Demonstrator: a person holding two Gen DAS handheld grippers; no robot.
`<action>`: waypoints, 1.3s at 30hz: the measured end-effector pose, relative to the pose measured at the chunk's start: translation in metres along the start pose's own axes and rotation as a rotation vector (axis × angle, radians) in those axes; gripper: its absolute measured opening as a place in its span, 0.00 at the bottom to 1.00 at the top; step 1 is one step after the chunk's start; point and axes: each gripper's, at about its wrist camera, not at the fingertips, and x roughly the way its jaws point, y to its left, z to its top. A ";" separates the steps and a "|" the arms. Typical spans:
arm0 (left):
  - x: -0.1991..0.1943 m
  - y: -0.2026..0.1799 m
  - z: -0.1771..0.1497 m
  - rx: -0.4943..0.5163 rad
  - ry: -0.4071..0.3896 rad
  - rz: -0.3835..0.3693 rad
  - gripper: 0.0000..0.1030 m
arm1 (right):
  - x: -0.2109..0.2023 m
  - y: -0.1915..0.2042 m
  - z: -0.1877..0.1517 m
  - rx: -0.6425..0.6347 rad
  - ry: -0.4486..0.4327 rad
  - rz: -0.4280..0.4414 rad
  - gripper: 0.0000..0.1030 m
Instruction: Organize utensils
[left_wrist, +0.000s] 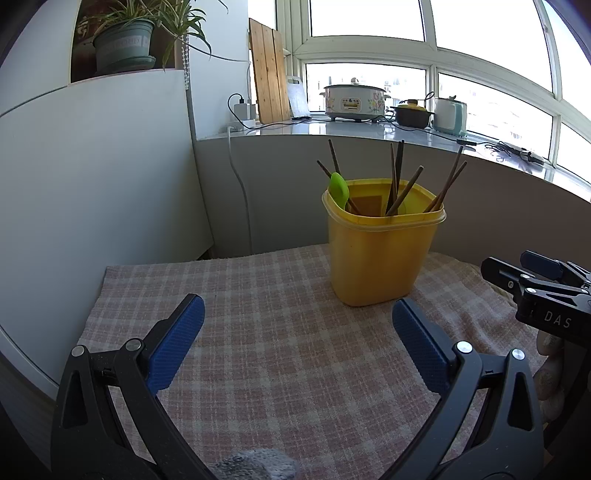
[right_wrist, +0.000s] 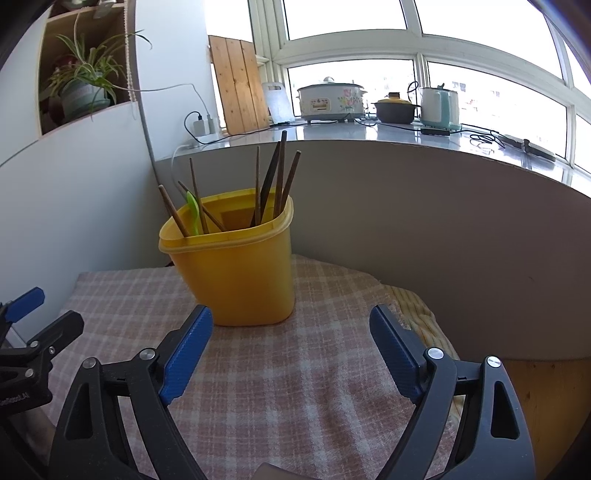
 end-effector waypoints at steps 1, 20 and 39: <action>-0.001 0.001 0.000 -0.002 0.000 0.001 1.00 | 0.000 0.000 0.000 0.001 0.002 0.001 0.84; -0.001 0.007 0.001 -0.004 0.003 0.013 1.00 | 0.003 0.000 -0.001 0.017 0.022 0.011 0.85; -0.001 0.009 0.001 -0.006 0.003 0.019 1.00 | 0.005 0.001 -0.002 0.028 0.039 0.021 0.85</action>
